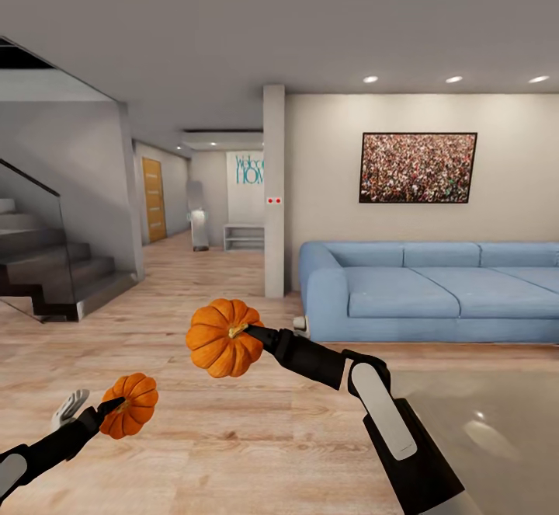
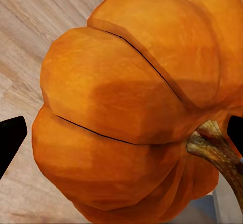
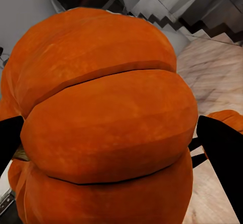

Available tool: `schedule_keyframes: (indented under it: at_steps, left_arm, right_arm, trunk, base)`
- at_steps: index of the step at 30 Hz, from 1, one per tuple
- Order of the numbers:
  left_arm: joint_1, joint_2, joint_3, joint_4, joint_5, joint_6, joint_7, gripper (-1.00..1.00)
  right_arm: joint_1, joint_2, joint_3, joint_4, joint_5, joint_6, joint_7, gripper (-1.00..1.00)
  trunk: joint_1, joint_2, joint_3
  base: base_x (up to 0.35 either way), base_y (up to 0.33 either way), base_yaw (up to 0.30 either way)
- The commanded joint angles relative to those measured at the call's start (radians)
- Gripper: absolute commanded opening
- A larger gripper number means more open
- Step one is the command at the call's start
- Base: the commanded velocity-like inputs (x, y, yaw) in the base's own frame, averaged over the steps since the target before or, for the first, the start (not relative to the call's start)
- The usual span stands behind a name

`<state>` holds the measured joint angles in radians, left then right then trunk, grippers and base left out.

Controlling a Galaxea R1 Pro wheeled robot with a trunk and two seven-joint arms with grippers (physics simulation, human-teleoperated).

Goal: Place each of the two pumpkins and all three candles from the living room inside a cabinet in the living room (use any cabinet), then make sure every cabinet is closed, and position the cauldron so it is next to a table in the living room.

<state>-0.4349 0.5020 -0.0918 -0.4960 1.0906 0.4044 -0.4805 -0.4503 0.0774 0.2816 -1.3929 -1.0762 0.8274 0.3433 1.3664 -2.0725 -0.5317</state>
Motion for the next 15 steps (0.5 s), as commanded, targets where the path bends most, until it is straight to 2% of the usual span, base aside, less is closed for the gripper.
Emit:
schedule_keyframes:
  at_steps: [1, 15]
  left_arm:
    - [-0.001, 0.001, -0.005, 0.000, 0.009, 0.004, -0.001, -1.00]
    - [-0.001, 0.001, -0.005, 0.000, 0.009, 0.004, -0.001, -1.00]
  right_arm:
    - [-0.001, 0.001, -0.001, 0.000, 0.002, 0.004, 0.002, -1.00]
    - [-0.001, 0.001, 0.000, 0.000, 0.001, 0.004, 0.001, -1.00]
  trunk:
    - [-0.004, 0.007, 0.001]
    - [-0.058, 0.105, 0.025]
  base:
    - [0.000, 0.000, 0.000]
    - [0.000, 0.000, 0.000]
